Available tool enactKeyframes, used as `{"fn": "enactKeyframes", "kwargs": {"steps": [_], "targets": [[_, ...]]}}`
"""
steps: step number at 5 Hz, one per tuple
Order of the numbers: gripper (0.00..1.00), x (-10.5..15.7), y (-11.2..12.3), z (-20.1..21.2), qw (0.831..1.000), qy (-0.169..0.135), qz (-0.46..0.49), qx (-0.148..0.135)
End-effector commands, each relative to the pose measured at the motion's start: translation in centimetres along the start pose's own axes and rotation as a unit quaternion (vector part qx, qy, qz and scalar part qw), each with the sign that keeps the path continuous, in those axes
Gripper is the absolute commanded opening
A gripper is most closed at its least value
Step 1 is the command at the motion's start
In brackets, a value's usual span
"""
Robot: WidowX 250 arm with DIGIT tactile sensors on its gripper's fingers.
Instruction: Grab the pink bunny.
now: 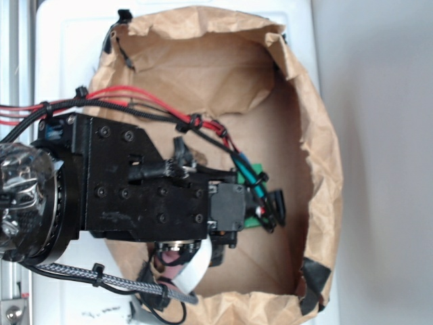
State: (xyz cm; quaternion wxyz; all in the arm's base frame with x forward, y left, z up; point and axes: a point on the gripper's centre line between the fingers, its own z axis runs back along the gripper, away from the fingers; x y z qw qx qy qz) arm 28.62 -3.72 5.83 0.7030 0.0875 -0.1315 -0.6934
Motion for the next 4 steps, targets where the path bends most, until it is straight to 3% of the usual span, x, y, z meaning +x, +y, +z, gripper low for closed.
{"fn": "enactKeyframes", "kwargs": {"steps": [1, 2, 4], "targets": [[1.0, 1.9, 1.1, -0.6, 0.992, -0.055, -0.097, -0.058], [1.0, 2.9, 0.8, -1.1, 0.986, -0.068, -0.124, -0.092], [1.0, 3.1, -1.2, -1.1, 0.981, -0.063, -0.162, -0.083]]}}
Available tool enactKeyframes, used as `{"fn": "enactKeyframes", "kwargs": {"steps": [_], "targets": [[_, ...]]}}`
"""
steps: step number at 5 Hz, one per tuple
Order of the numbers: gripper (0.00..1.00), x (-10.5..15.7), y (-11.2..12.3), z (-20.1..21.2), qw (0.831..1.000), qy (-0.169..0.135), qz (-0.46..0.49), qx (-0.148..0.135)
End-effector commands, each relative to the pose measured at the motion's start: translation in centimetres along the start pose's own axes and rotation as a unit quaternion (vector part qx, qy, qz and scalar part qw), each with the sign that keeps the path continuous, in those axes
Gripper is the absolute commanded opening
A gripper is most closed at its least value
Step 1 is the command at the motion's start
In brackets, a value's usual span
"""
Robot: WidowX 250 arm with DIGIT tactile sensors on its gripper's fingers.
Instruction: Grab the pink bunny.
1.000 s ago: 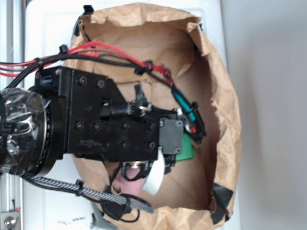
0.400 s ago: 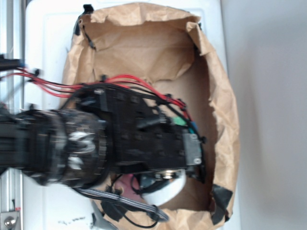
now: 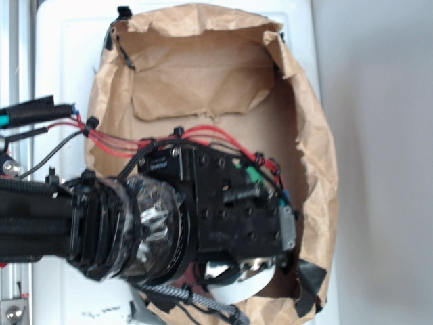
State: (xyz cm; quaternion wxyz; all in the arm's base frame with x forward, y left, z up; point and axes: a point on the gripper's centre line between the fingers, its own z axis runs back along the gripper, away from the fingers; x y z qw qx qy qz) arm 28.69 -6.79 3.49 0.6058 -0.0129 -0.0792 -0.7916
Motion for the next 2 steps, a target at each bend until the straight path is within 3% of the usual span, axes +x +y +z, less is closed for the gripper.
{"fn": "enactKeyframes", "kwargs": {"steps": [1, 2], "targets": [[1.0, 0.23, -1.6, 0.47, 0.999, 0.023, -0.042, 0.023], [1.0, -0.72, -2.01, 1.32, 0.999, 0.013, -0.032, 0.01]]}}
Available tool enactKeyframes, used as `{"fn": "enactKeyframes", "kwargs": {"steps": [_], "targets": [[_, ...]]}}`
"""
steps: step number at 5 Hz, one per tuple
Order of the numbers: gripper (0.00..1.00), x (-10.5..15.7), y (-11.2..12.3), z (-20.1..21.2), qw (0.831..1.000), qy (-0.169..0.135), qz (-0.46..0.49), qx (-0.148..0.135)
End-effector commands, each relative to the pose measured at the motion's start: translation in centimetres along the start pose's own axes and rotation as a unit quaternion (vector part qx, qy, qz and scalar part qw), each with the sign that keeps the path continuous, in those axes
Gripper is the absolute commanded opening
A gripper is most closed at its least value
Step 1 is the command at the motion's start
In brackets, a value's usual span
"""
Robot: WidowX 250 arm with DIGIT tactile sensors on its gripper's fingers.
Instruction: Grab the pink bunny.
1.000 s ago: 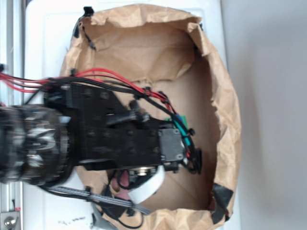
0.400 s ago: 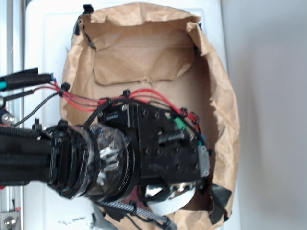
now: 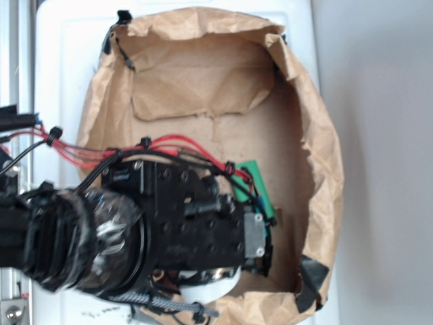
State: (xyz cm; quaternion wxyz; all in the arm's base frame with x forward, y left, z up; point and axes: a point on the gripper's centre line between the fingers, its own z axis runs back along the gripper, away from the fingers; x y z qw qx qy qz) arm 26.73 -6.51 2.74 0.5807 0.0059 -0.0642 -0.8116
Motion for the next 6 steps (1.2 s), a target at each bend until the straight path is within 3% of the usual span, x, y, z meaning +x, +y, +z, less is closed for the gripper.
{"fn": "enactKeyframes", "kwargs": {"steps": [1, 4, 6], "targets": [[1.0, -1.7, 0.4, 2.8, 0.999, -0.045, 0.011, 0.014], [1.0, 0.7, -0.1, 1.0, 0.996, -0.082, -0.035, 0.003], [1.0, 1.9, -0.1, 0.2, 0.993, -0.111, -0.023, 0.02]]}}
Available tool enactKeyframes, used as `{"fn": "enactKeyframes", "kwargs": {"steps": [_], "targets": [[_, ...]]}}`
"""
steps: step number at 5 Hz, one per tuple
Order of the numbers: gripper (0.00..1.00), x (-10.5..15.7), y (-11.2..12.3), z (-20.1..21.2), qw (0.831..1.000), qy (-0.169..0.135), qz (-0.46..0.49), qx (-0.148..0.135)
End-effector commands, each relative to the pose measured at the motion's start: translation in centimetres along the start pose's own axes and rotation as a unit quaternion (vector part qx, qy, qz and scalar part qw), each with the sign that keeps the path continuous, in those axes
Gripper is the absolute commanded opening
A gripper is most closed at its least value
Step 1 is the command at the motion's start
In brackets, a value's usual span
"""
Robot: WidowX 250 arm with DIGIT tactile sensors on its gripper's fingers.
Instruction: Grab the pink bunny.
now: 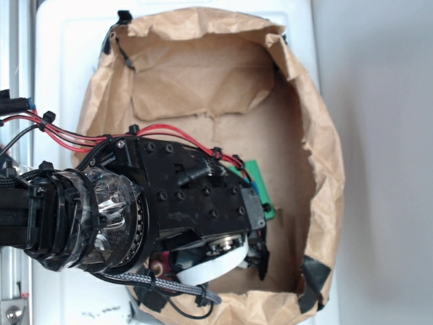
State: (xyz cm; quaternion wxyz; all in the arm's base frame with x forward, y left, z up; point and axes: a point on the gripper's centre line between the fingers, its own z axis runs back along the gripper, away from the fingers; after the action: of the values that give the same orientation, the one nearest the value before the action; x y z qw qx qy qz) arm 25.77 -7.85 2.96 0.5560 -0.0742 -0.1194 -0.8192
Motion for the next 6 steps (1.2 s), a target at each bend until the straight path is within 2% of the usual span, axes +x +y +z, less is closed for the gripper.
{"fn": "enactKeyframes", "kwargs": {"steps": [1, 3, 4, 5, 6], "targets": [[0.0, 0.0, 0.4, -0.2, 0.999, -0.013, 0.018, 0.025], [0.0, -0.6, 0.4, 1.2, 0.998, -0.008, 0.039, 0.041], [0.0, -0.9, 0.3, 2.4, 0.994, 0.003, 0.082, 0.07], [0.0, -2.7, 0.4, 4.7, 0.976, 0.009, 0.182, 0.117], [0.0, -4.9, 0.8, 6.4, 0.95, 0.003, 0.286, 0.124]]}}
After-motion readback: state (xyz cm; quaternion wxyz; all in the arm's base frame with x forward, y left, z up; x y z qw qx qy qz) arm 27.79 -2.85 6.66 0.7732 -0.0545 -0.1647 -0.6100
